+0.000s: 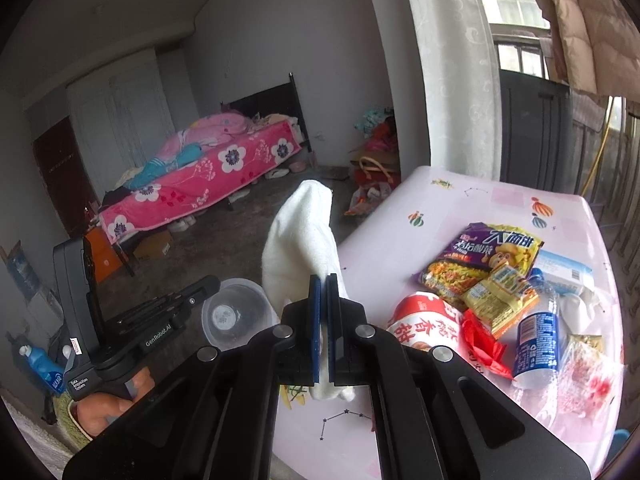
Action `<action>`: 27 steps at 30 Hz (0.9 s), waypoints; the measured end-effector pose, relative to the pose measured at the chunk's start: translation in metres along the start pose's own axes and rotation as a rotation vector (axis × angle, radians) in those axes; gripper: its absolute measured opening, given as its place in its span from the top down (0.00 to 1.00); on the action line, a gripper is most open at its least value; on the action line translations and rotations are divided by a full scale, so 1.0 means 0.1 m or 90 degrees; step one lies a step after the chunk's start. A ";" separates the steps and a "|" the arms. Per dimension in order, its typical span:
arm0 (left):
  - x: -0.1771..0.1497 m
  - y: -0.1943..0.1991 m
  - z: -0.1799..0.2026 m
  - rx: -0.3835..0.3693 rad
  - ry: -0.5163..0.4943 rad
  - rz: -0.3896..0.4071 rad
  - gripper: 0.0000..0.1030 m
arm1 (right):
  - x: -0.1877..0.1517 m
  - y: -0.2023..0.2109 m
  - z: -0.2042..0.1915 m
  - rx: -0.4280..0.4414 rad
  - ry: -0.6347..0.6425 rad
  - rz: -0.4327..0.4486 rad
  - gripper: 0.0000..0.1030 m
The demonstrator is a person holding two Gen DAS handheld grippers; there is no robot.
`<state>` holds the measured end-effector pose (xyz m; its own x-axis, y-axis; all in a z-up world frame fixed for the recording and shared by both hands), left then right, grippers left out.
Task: Collect trash
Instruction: 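Carry the cup and glove in both grippers over the blue wastebasket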
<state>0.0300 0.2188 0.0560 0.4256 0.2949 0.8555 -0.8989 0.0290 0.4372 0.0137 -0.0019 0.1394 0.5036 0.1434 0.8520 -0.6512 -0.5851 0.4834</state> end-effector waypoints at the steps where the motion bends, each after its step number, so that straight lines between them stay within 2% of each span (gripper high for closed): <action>1: 0.02 0.02 0.03 -0.001 -0.003 0.006 1.00 | 0.01 0.05 0.03 0.001 -0.006 0.008 0.99; 8: 0.16 0.19 0.38 -0.031 -0.040 0.047 1.00 | 0.08 0.45 0.26 -0.019 -0.033 0.072 0.99; 17: 0.27 0.27 1.15 -0.125 -0.085 0.083 1.00 | 0.10 1.22 0.83 -0.125 -0.084 0.164 0.99; 22: 0.25 0.09 1.74 -0.221 -0.102 0.046 1.00 | -0.01 1.66 1.20 -0.220 -0.113 0.192 0.99; 27: 0.19 -0.23 2.47 -0.332 -0.127 -0.041 1.00 | -0.23 2.03 1.58 -0.332 -0.160 0.200 0.99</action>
<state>0.0846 -0.0127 0.1304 0.4478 0.0914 0.8895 -0.7806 0.5251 0.3390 -0.0407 -0.2506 0.1858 0.3211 -0.1988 0.9259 -0.9466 -0.0955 0.3078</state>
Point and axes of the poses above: each gripper's, at about its wrist camera, not at the fingertips, and y roughly against the way its jaws point, z to its right, x to its top, the point moved 1 cm from there along -y, roughly the way its jaws point, and after that the axes turned 2 degrees about z, right-handed, at the moved point
